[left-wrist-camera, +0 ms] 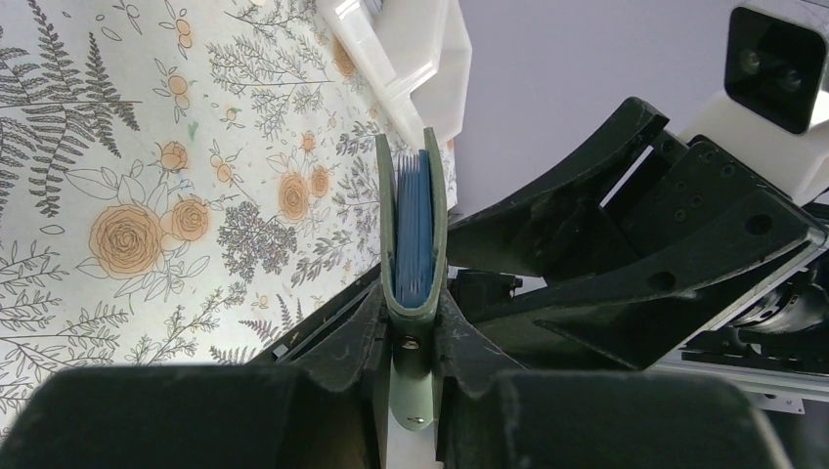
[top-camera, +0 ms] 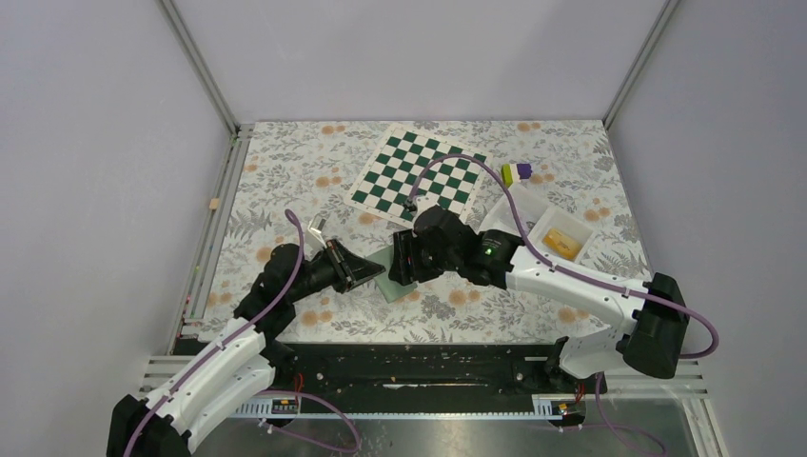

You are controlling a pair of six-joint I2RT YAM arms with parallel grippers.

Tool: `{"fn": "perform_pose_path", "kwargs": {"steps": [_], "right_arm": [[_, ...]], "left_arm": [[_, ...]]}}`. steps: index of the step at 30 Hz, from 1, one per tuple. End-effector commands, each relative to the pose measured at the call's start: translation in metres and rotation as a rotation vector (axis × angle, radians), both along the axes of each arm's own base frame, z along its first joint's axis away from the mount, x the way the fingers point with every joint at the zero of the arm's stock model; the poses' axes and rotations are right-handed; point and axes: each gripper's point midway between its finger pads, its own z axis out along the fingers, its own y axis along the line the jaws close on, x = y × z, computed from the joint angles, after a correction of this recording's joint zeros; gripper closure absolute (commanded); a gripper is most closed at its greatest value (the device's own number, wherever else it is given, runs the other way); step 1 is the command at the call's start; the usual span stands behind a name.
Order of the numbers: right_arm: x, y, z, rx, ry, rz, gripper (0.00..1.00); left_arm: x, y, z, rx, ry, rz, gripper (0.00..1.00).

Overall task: Take the credit cards out of the card holder
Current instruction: Open the card holder at the center of the board.

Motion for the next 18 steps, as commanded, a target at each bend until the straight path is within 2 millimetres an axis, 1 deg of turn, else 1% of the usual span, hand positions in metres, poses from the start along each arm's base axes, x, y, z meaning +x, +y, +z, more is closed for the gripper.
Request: {"fn": "perform_pose_path", "kwargs": {"steps": [1,6,11,12,18], "right_arm": [[0.0137,0.0052,0.0182,-0.007,-0.099,-0.031,0.45],[0.0133,0.0064,0.0150,-0.032,-0.114,-0.027,0.48],[0.0142,0.0065,0.0136,-0.045,-0.129,-0.031,0.56],[0.0149,0.0065,0.0133,-0.049,-0.131,-0.033,0.59],[0.0187,0.0051,0.0155,-0.059,-0.157,-0.050,0.83]], "left_arm": [[-0.0048,-0.0077,0.0394,-0.112,-0.087,-0.035,1.00],[-0.0065,-0.0084,0.0435,-0.123,-0.091,-0.039,1.00],[-0.0084,-0.0097,0.0456,-0.135,-0.088,-0.046,1.00],[-0.0088,-0.0098,0.0468,-0.137,-0.091,-0.047,1.00],[-0.0093,-0.0104,0.0464,-0.135,-0.088,-0.047,1.00]]}}
